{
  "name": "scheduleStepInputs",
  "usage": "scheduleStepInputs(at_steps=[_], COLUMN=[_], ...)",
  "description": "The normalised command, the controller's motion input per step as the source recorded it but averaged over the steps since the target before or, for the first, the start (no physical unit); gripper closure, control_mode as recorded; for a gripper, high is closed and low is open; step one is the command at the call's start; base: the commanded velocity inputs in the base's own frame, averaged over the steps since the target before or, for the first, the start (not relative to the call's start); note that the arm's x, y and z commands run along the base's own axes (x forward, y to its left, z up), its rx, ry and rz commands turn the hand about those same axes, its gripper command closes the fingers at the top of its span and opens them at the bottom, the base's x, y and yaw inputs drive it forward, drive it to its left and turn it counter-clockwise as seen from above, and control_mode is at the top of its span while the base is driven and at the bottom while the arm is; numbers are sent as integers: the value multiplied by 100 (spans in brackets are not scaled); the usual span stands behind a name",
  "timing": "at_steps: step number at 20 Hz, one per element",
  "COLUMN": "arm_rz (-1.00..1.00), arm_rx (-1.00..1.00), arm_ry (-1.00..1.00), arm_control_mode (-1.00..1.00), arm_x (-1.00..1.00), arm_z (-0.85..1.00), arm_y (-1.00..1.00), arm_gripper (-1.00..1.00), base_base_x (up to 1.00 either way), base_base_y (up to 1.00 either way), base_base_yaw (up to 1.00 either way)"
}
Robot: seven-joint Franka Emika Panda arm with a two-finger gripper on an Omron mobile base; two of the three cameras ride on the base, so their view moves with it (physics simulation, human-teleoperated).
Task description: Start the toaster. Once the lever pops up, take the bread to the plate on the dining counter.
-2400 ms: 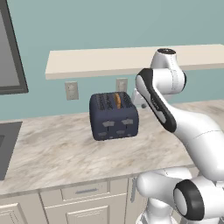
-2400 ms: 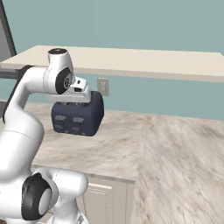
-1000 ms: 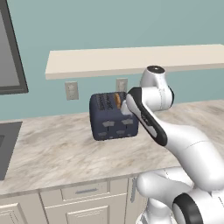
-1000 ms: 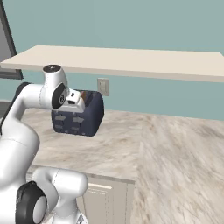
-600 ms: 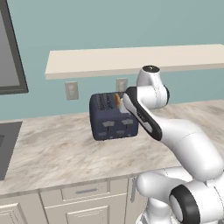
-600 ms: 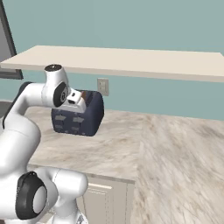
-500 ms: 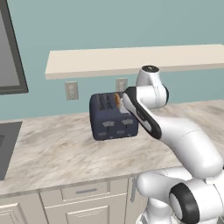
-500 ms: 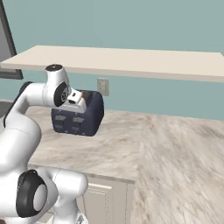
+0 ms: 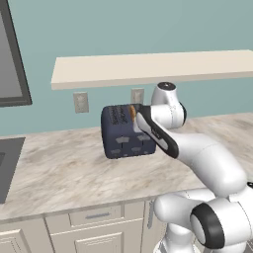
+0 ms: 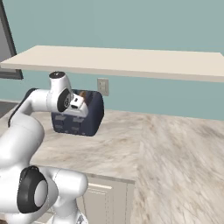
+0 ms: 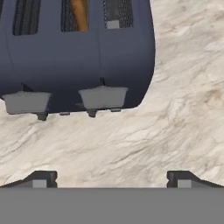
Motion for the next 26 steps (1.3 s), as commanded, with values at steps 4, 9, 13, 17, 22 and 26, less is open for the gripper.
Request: scheduleStepInputs(at_steps=[4,9,13,17,22,26], arm_rz=[0,0,0,0,0,0], arm_rx=[0,0,0,0,0,1], arm_ry=[-1,0,0,0,0,0], arm_control_mode=[-100,-100,-100,-100,-100,-100], arm_x=[4,0,0,7,9,6], arm_z=[-20,-1,0,0,0,0], arm_y=[-1,-9,-2,-1,-1,-9], arm_gripper=[-100,-100,-100,-100,-100,-100], base_base_x=[0,0,0,0,0,0], base_base_y=[0,0,0,0,0,0], base_base_yaw=[0,0,0,0,0,0])
